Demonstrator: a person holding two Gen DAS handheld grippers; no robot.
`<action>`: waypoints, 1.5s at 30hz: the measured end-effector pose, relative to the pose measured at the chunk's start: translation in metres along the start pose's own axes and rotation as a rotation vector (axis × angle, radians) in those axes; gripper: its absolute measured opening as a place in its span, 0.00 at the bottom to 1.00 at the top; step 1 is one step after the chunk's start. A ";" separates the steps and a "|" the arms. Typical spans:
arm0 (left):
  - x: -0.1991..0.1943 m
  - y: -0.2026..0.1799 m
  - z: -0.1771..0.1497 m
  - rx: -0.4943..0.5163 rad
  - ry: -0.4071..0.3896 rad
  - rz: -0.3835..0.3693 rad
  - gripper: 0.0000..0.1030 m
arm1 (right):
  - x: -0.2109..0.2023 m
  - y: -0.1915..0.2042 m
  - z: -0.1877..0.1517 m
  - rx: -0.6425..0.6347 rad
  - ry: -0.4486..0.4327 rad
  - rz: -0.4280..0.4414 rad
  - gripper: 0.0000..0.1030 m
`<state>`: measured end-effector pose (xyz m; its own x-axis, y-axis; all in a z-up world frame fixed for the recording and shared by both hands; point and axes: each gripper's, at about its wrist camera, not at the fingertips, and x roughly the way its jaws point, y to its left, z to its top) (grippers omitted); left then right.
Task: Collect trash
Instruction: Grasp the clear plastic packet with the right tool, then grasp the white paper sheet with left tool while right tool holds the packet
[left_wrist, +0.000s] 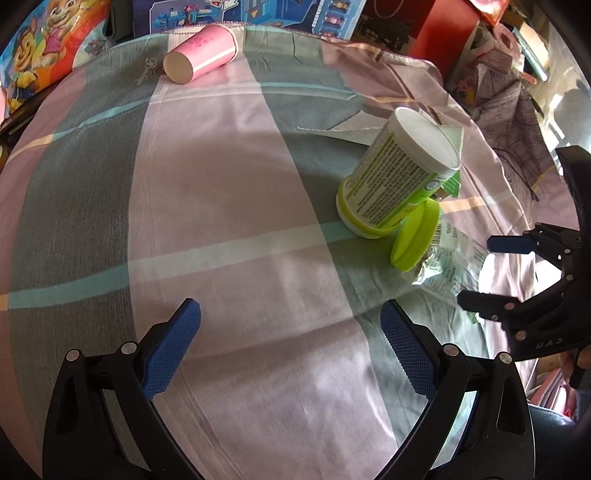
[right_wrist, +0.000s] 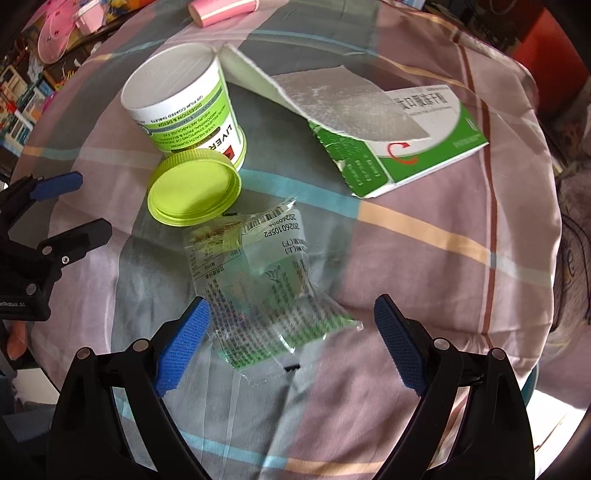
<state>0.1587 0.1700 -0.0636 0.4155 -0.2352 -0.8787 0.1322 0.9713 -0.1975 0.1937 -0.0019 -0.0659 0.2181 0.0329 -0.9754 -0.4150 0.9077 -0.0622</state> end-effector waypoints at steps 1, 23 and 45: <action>0.001 0.001 0.001 -0.004 0.003 -0.002 0.95 | 0.003 0.001 0.001 -0.005 0.003 0.001 0.84; -0.036 -0.063 0.038 0.151 -0.090 0.028 0.95 | -0.034 -0.063 -0.032 0.182 -0.109 0.078 0.41; 0.048 -0.163 0.108 0.574 0.055 0.139 0.78 | -0.031 -0.144 -0.030 0.418 -0.167 0.189 0.42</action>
<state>0.2538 -0.0031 -0.0266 0.4188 -0.0904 -0.9036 0.5518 0.8156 0.1742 0.2203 -0.1462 -0.0329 0.3257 0.2492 -0.9120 -0.0781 0.9684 0.2367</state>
